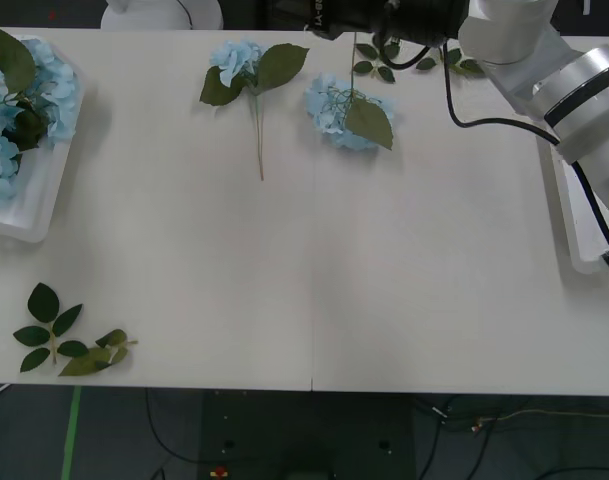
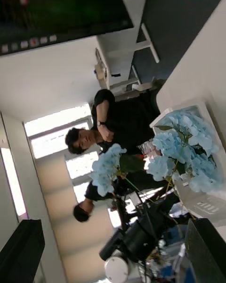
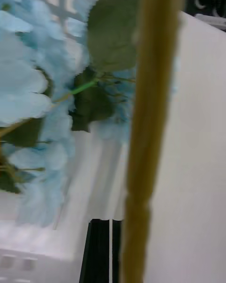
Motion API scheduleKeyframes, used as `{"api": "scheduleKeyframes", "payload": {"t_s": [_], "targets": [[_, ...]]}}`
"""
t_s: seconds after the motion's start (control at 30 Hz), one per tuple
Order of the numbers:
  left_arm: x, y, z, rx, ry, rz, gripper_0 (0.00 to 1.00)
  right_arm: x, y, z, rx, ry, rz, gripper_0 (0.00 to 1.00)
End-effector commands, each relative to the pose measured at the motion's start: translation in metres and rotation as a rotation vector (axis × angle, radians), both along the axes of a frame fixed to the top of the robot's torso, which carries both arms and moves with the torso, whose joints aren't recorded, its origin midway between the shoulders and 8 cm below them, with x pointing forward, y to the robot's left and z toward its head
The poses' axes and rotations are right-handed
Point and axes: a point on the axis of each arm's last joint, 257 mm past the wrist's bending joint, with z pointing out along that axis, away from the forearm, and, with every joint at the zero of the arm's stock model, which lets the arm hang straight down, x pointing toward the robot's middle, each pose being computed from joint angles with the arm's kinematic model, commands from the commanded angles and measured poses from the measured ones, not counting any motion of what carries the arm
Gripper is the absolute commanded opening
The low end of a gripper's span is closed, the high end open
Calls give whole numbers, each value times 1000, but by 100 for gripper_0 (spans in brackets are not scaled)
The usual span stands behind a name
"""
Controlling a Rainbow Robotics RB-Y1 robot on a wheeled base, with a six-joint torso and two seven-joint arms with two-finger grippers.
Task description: Place the red flowers into the right box and the blue flowers into the left box. If a person shows an open palm, hand one flower to the person first, then continue sorting.
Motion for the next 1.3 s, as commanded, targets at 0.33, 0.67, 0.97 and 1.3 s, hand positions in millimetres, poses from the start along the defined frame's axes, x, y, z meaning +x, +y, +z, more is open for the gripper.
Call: {"api": "scheduleKeyframes", "payload": {"t_s": [0.33, 0.67, 0.97, 1.3], "targets": [[-12, 101, 13, 146, 21, 200, 0, 77, -117, 41, 421, 494, -246, 96], [-26, 111, -18, 222, 91, 193, 43, 67, -158, -45, 267, 773, -303, 99], [-25, 111, -13, 249, 56, 169, 78, 68, -160, -68, 251, 823, -324, 99], [-55, 84, -16, 356, 60, 34, 100, 89, -152, -121, 237, 827, -435, 99]]}}
